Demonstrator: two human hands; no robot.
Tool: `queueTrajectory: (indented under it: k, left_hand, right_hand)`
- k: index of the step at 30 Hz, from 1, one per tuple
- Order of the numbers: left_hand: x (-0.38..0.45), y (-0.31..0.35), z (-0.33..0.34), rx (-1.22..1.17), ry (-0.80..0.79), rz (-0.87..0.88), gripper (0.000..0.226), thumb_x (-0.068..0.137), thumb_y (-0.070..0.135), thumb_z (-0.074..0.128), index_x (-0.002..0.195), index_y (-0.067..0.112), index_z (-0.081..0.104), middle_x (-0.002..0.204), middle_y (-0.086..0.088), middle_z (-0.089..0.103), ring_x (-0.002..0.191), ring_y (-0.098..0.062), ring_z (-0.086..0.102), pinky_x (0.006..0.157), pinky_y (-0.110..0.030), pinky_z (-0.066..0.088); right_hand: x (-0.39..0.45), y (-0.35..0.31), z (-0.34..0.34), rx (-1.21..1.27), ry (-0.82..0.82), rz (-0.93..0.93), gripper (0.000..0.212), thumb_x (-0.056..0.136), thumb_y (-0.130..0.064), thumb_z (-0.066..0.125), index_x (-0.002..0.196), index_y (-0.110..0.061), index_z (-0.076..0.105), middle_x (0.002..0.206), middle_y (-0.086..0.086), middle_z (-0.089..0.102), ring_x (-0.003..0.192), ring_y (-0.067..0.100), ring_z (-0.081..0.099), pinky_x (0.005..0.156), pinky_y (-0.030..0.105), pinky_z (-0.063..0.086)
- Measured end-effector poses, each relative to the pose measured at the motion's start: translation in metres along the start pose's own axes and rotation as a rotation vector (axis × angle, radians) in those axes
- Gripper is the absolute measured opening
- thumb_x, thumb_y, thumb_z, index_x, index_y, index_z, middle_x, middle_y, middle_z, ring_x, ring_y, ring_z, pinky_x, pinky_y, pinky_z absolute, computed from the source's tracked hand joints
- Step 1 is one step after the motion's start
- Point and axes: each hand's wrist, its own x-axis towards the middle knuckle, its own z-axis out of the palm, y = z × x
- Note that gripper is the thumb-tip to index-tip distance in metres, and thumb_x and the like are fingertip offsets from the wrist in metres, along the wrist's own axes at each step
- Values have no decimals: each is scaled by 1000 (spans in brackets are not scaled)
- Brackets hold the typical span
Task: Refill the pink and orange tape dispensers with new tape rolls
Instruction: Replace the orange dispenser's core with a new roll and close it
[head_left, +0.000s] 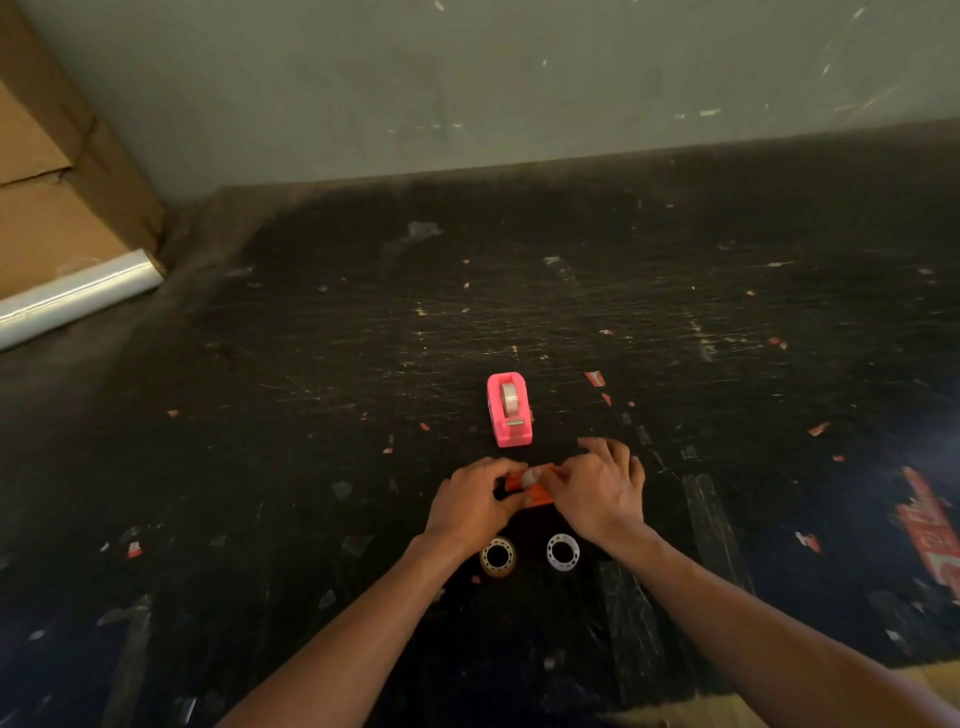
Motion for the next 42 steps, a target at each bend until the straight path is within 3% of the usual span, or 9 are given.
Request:
queueTrajectory:
  k: [8,13,16,21,27,35,37,40,42]
  left_hand:
    - [0,0,-1,-2,-3,4,46,89,40,69,133,38,58,131,9,62,114,-12,61,99,-42,52]
    - [1,-1,-1,34,-17,15,47,90,41,67,135,40,55,133,9,61,116,-12,60,101,-44,50]
    - [1,-3,-2,55,-23,20,46,91,41,66,135,42,53,133,11,60,120,-11,58,105,-48,47]
    - [3,-5,-4,73,-21,15,47,93,37,64,138,41,50,139,9,56,126,-12,54,110,-49,43]
    - [3,-4,-4,52,-22,-4,46,94,36,64,138,41,51,140,9,56,127,-12,54,110,-49,43]
    - [1,-3,-1,33,-4,-14,46,94,35,64,137,40,51,139,9,56,126,-10,54,110,-48,44]
    - [1,-3,0,29,3,-16,45,94,34,64,137,40,51,138,9,56,126,-10,54,110,-47,44]
    - [1,-6,1,30,4,-3,46,94,35,64,138,40,50,140,9,55,125,-10,54,109,-40,44]
    - [1,-7,1,25,6,9,48,94,36,63,140,39,49,142,8,54,126,-10,54,106,-33,42]
  right_hand:
    - [1,3,1,216,102,-35,13,91,-34,64,94,-29,77,130,-4,57,126,22,45,110,48,33]
    - [6,14,-3,343,119,-8,14,92,-32,64,91,-25,76,118,2,60,113,21,55,96,42,48]
    - [10,26,-9,418,108,22,12,92,-28,65,88,-22,76,106,1,66,96,12,60,81,29,49]
    - [12,41,-15,584,64,158,11,93,-25,66,94,-19,75,86,-2,70,82,10,65,67,26,49]
    - [16,53,-6,660,34,282,12,92,-26,68,96,-18,76,87,-1,70,84,13,64,74,31,52]
    - [19,50,11,662,-7,320,14,96,-23,62,97,-18,74,83,1,69,72,10,62,61,25,49]
    - [20,48,13,625,-7,316,15,96,-20,61,102,-18,75,89,1,70,75,11,63,64,25,50]
    - [22,50,14,575,-5,283,20,94,-18,63,113,-17,71,110,5,71,95,15,65,81,28,52]
    - [23,52,11,564,50,256,25,95,-18,62,119,-16,68,117,7,70,98,16,63,79,24,48]
